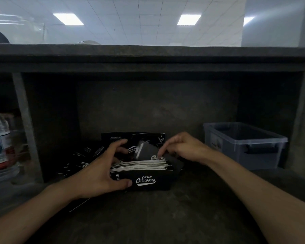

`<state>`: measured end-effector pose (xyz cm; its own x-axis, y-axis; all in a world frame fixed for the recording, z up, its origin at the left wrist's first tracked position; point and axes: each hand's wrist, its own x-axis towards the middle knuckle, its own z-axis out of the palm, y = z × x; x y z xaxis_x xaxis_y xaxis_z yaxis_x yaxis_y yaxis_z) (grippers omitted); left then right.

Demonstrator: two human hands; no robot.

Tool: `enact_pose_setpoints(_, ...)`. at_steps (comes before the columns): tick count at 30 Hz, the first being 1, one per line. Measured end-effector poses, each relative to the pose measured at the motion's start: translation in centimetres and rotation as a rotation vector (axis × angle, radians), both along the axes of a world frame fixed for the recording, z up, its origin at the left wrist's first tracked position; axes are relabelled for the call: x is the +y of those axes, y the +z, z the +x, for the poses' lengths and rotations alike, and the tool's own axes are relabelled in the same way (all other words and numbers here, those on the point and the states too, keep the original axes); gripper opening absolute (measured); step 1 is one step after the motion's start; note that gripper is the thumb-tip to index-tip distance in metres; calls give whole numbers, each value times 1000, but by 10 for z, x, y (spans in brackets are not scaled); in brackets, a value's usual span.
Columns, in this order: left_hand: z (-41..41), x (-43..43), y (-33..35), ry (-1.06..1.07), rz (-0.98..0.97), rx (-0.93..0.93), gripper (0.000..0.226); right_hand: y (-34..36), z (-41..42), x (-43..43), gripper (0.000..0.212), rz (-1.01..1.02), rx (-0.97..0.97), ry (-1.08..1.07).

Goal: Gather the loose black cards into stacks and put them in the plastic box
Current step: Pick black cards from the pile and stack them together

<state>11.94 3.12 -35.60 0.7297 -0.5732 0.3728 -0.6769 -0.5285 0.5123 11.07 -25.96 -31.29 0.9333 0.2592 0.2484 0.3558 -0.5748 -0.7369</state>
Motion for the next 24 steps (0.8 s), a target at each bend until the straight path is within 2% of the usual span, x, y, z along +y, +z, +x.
enact_pose_setpoints(1,0,0,1,-4,-4,-8,113,-1,-1,2,29,21,88,83)
enact_pose_setpoints(3,0,-2,1,-39,-9,-20,107,-2,-1,4,22,224,313,209)
enact_pose_setpoints(4,-1,-3,2,-66,-11,-21,97,-3,1,5,18,343,381,195)
enact_pose_setpoints(5,-1,-3,1,-89,-14,-21,84,-6,7,4,14,423,366,113)
enact_pose_setpoints(6,-1,-4,1,-104,-15,-30,70,-9,12,1,9,383,255,-53)
enact_pose_setpoints(7,-1,-5,1,-110,-15,-47,59,-13,18,-5,9,193,100,-261)
enact_pose_setpoints(8,-1,-4,1,-111,-12,-62,50,-17,21,-11,24,-81,-15,-437)
enact_pose_setpoints(9,-1,-4,2,-115,-10,-70,45,-21,21,-14,45,-316,-42,-536)
enact_pose_setpoints(10,-2,-4,1,-118,-9,-72,42,-25,21,-15,64,-449,17,-565)
enact_pose_setpoints(11,-2,-4,1,-121,-11,-74,40,-27,22,-16,76,-493,87,-567)
enact_pose_setpoints(12,-1,-4,1,-121,-15,-75,38,-27,22,-16,80,-490,139,-566)
enact_pose_setpoints(17,0,-3,1,-73,-12,-92,35,-18,26,-13,65,-348,159,-545)
enact_pose_setpoints(22,-2,-4,1,-78,-10,-72,34,-9,25,-26,21,123,107,-507)
enact_pose_setpoints(24,-2,-4,2,-80,-14,-66,34,-4,22,-27,18,272,59,-489)
